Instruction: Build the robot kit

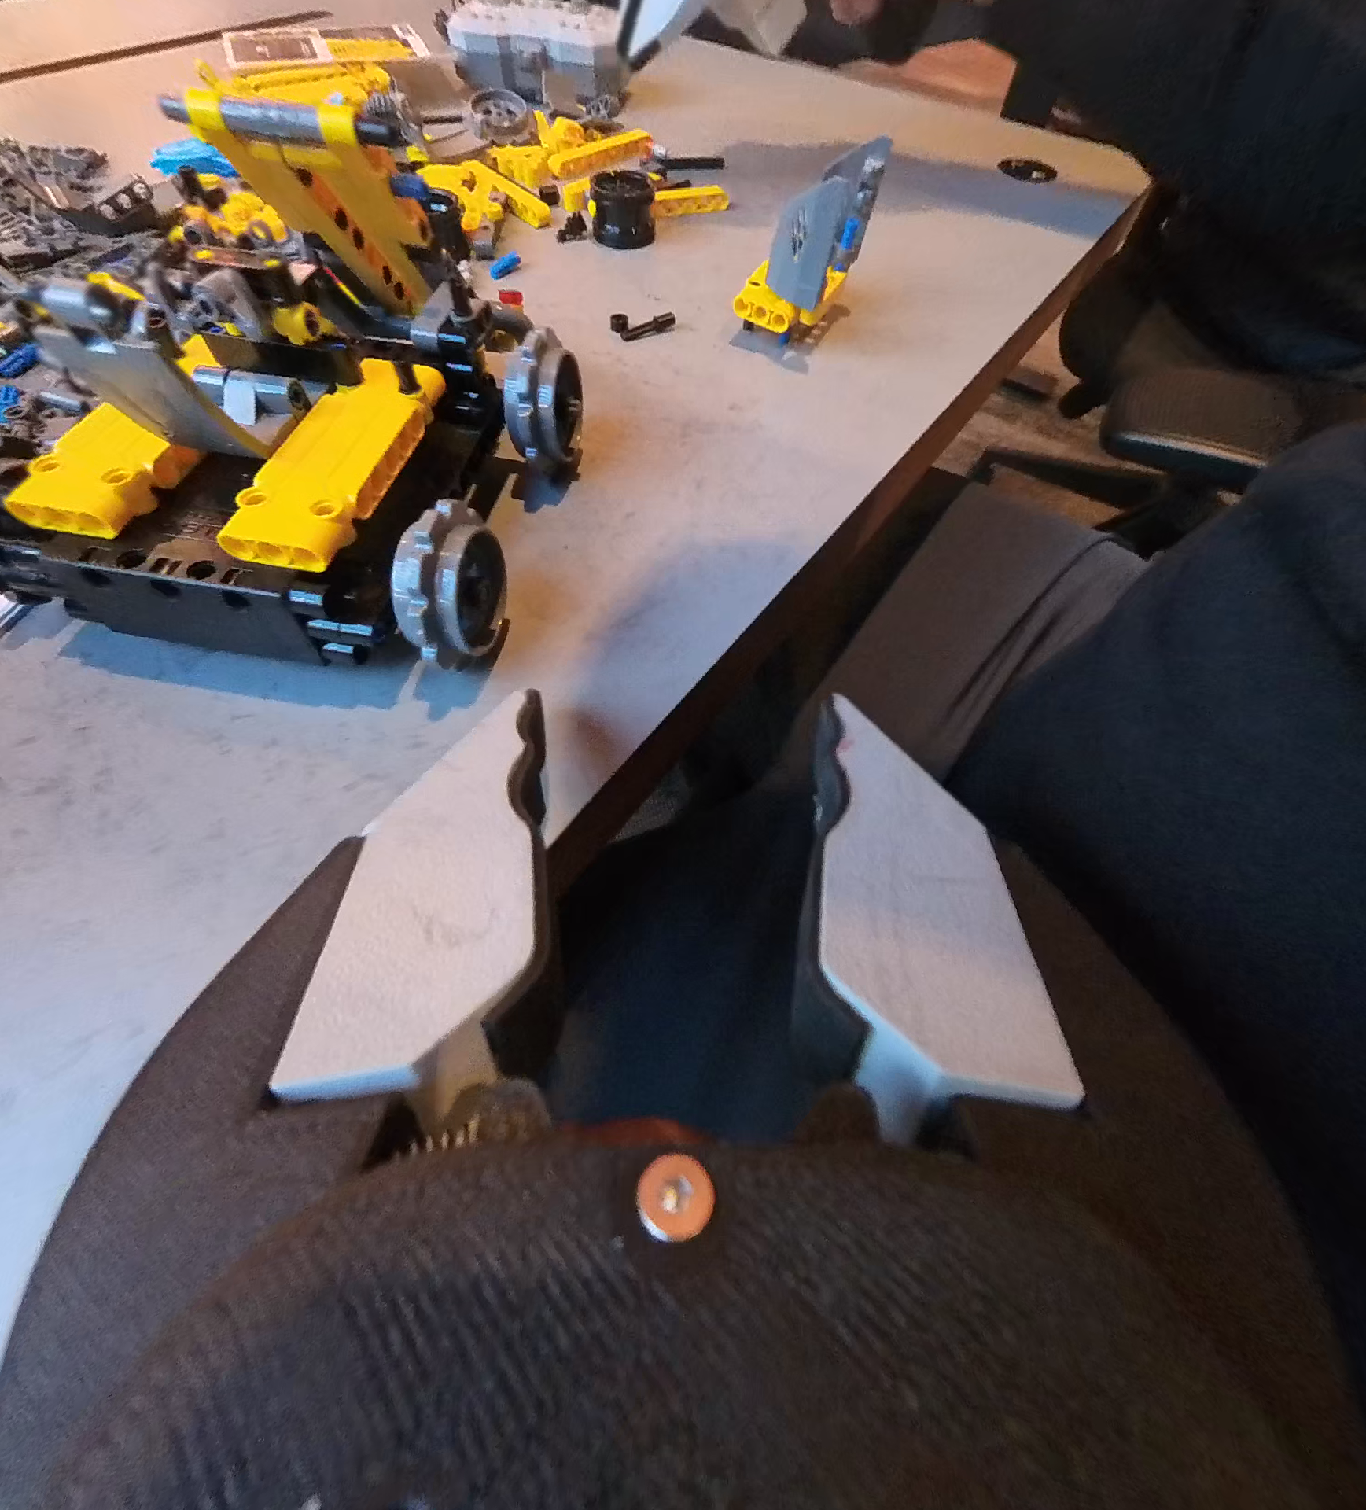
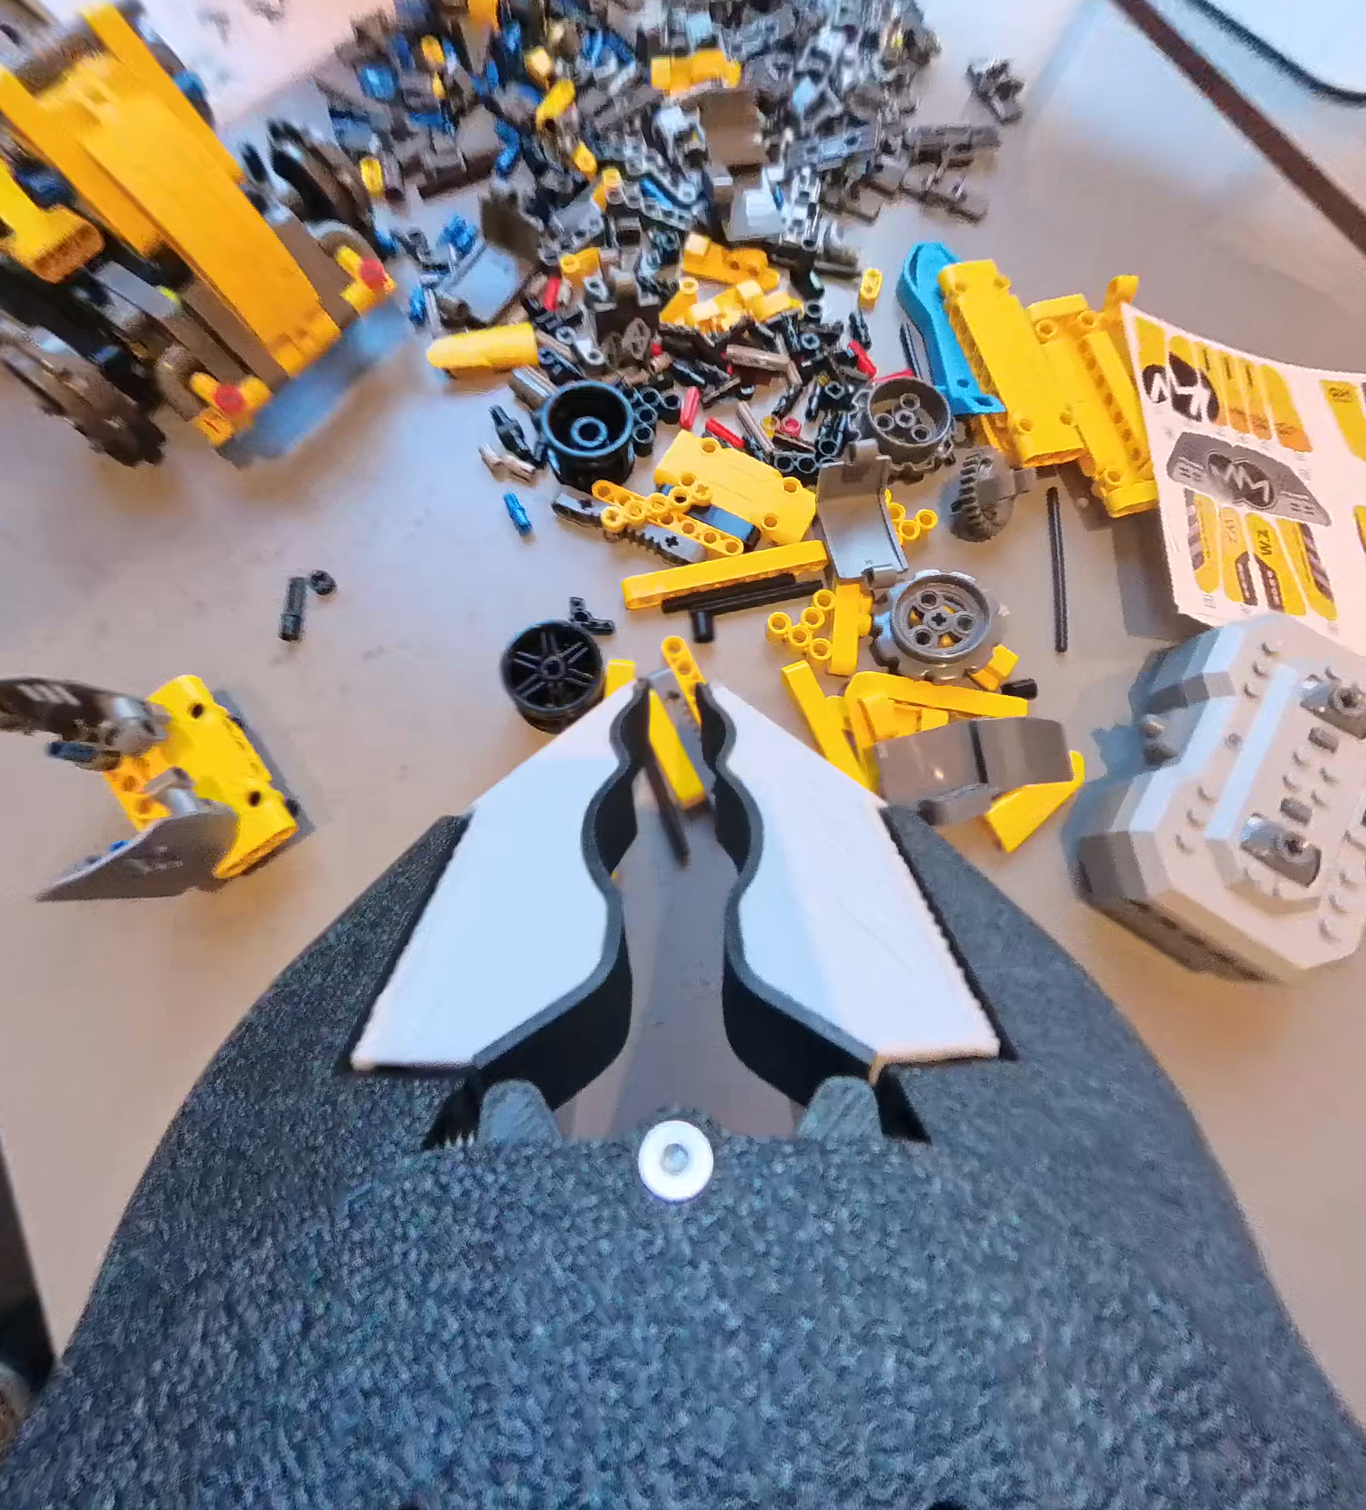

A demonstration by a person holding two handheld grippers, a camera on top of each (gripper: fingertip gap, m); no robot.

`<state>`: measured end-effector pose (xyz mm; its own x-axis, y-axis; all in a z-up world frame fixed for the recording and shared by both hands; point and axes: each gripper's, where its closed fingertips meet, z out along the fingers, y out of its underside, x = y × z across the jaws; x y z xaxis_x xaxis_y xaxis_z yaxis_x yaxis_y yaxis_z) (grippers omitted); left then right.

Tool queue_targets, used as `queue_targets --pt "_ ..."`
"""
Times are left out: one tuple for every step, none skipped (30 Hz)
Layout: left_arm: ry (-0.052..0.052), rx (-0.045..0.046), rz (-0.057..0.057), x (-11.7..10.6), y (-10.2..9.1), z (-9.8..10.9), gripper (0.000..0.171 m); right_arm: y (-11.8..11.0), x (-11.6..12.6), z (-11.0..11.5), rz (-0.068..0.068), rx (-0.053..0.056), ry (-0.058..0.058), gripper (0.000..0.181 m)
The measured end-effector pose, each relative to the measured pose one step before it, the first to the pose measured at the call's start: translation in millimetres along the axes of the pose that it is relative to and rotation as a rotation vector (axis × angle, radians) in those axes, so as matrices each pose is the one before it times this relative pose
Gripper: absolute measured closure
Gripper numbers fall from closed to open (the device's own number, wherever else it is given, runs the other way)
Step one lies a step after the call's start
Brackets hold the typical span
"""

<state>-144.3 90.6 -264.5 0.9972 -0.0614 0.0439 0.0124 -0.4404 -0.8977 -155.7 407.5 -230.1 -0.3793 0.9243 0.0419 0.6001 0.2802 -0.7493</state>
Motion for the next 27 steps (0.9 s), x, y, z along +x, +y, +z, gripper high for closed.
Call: queue_targets --pt "-0.0001 0.00786 -0.0102 -1.08 -1.05 -1.11 0.106 0.19 -4.40 -3.30 0.0144 0.0274 0.0062 0.169" --pt "-0.0017 0.00709 -0.0085 -1.02 -1.10 -1.31 0.106 1.62 -4.06 -2.96 0.0133 0.0174 0.0071 0.169" --pt "-0.0034 0.00766 -0.0068 -0.87 -1.19 -1.23 0.106 2.21 -2.95 -2.82 0.0110 0.0141 0.0125 0.169" --pt "-0.0044 0.00740 -0.0053 -0.82 -1.02 -1.28 0.106 1.34 -2.03 -2.91 0.0113 0.0181 0.0162 0.169" --pt "-0.0028 0.00556 -0.0051 -0.64 -0.82 -1.09 0.106 0.16 -1.88 -2.99 0.0162 0.0251 0.0133 0.169" --pt "-0.0041 0.00365 -0.0064 -0.87 -0.55 -0.78 0.107 -1.50 -1.85 -2.83 0.0222 0.0333 0.0087 0.169" --pt "-0.0076 0.00303 -0.0057 -1.31 -0.59 -0.76 0.107 -2.25 -1.80 -2.48 0.0255 0.0377 0.0057 0.169" --pt "-0.0074 0.00267 -0.0043 -1.29 -0.49 -0.65 0.107 -1.73 -1.68 -1.89 0.0252 0.0334 0.0020 0.170" --pt "-0.0055 0.00310 -0.0041 -0.83 -0.69 -0.77 0.107 -0.42 -1.43 -1.45 0.0202 0.0233 0.0011 0.170" --pt "-0.0059 0.00320 -0.0039 -0.79 -0.70 -0.76 0.107 0.58 -0.09 -1.28 0.0113 0.0157 0.0105 0.169" --pt "-0.0064 0.00163 -0.0034 -0.72 -0.24 -0.88 0.107 1.19 1.02 -1.19 0.0040 0.0102 0.0186 0.169" --pt "-0.0056 -0.00027 -0.0035 -0.64 0.29 -0.89 0.107 1.89 0.05 -1.03 0.0020 0.0027 0.0128 0.169" --pt "-0.0043 0.00064 -0.0031 -0.30 0.28 -0.78 0.107 1.86 -1.41 -0.88 0.0036 -0.0001 0.0031 0.169" --pt "-0.0043 0.00040 -0.0040 -0.25 0.40 -0.76 0.108 1.03 -2.07 -0.80 0.0041 0.0033 -0.0006 0.169" --pt "-0.0043 -0.00165 -0.0053 -0.36 0.65 -0.37 0.108 0.98 -1.94 -0.80 0.0023 0.0028 -0.0007 0.169" --pt "-0.0005 -0.00223 -0.0042 0.18 0.80 -0.27 0.108 1.39 -1.06 -0.81 0.0004 -0.0023 0.0025 0.169" --pt "0.0023 -0.00035 -0.0020 0.73 0.47 -0.18 0.109 1.42 -0.08 -0.79 -0.0023 -0.0038 0.0080 0.169" --pt "0.0009 -0.00012 -0.0006 0.45 0.22 -0.15 0.109 0.97 0.56 -0.84 -0.0036 -0.0015 0.0114 0.169" --pt "0.0003 -0.00071 0.0002 0.53 0.06 -0.09 0.109 0.82 0.80 -0.68 -0.0018 0.0000 0.0110 0.169" --pt "0.0008 -0.00086 0.0009 0.53 0.31 0.12 0.109 1.15 0.88 -0.32 0.0011 -0.0019 0.0088 0.170" --pt "0.0004 -0.00422 0.0003 0.39 0.93 0.27 0.109 1.79 1.03 0.26 0.0023 -0.0067 0.0066 0.170" --pt "-0.0004 -0.00535 -0.0001 0.13 0.98 0.38 0.109 2.53 1.56 0.58 0.0015 -0.0124 0.0078 0.170" --pt "0.0006 -0.00370 -0.0001 0.35 0.84 0.31 0.109 2.94 2.27 1.03 -0.0007 -0.0156 0.0119 0.170" --pt "0.0000 -0.00257 -0.0002 0.10 0.57 0.35 0.109 2.83 2.41 1.27 -0.0034 -0.0149 0.0138 0.170" --pt "0.0008 -0.00135 -0.0008 0.04 0.38 0.43 0.109 2.18 2.01 1.43 -0.0072 -0.0107 0.0137 0.170" --pt "0.0025 -0.00157 -0.0020 0.28 0.18 0.65 0.109 1.35 2.36 1.49 -0.0113 -0.0031 0.0191 0.171" --pt "0.0019 -0.00263 -0.0023 0.02 0.27 0.88 0.109 0.71 2.78 1.41 -0.0110 0.0034 0.0237 0.171"
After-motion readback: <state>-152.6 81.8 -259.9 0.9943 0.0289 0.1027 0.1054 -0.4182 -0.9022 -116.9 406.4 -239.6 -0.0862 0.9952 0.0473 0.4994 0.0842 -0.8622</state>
